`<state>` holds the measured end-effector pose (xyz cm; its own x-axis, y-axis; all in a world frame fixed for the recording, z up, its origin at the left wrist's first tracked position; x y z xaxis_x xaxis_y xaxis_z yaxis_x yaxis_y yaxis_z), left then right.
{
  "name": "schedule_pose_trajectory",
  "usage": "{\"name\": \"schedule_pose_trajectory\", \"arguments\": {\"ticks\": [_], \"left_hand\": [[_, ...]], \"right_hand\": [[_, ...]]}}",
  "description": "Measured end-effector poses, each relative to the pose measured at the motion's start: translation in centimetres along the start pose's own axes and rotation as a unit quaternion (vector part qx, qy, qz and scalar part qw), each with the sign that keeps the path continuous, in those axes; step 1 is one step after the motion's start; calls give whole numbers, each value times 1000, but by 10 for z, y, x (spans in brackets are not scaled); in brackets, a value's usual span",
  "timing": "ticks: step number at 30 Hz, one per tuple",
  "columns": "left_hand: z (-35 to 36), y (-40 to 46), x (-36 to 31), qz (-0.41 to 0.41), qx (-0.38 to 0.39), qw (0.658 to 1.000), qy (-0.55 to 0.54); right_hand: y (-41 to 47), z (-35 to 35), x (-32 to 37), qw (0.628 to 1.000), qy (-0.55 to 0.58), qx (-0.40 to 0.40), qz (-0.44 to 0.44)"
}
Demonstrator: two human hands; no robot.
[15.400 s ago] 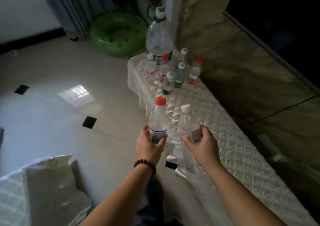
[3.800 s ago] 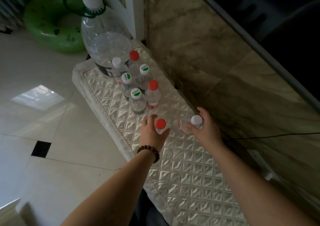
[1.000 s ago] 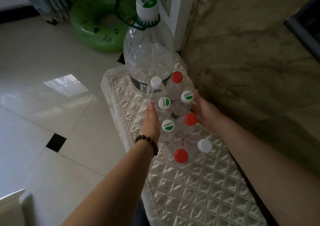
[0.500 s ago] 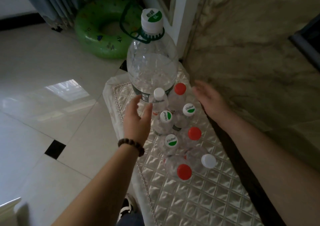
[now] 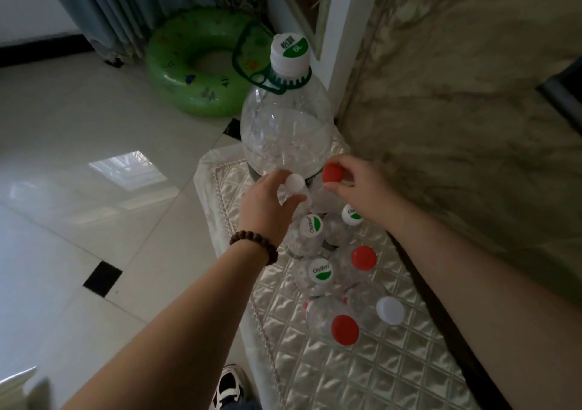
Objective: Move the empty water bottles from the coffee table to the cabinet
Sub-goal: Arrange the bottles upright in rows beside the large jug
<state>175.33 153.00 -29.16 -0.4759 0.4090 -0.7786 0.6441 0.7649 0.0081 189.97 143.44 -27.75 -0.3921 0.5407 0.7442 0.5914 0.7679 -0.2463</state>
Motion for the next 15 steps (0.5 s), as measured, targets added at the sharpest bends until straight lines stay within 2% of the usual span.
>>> {"name": "schedule_pose_trajectory", "arguments": {"ticks": [11,13,15], "left_hand": [[0,3,1,-23,25,999,-17],[-7,-1,2,-34,-4,999,-31],[-18,-12,-1,-11,-53,998,-43]], "right_hand": [[0,-4,1,1000,17,9,24],[-5,-10,0,999,40,-16,34],[-18,-17,-2,997,45,-49,32]]}}
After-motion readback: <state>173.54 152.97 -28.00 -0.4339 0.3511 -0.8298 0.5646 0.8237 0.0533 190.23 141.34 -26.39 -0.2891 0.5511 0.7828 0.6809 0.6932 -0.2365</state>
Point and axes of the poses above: each hand's wrist, its own y-axis towards the middle knuckle, its own z-axis out of the palm, x = y × z, the point moved 2 cm from there along y, towards the middle knuckle, and after that the axes turned 1 degree about z, right-handed, at the moved point
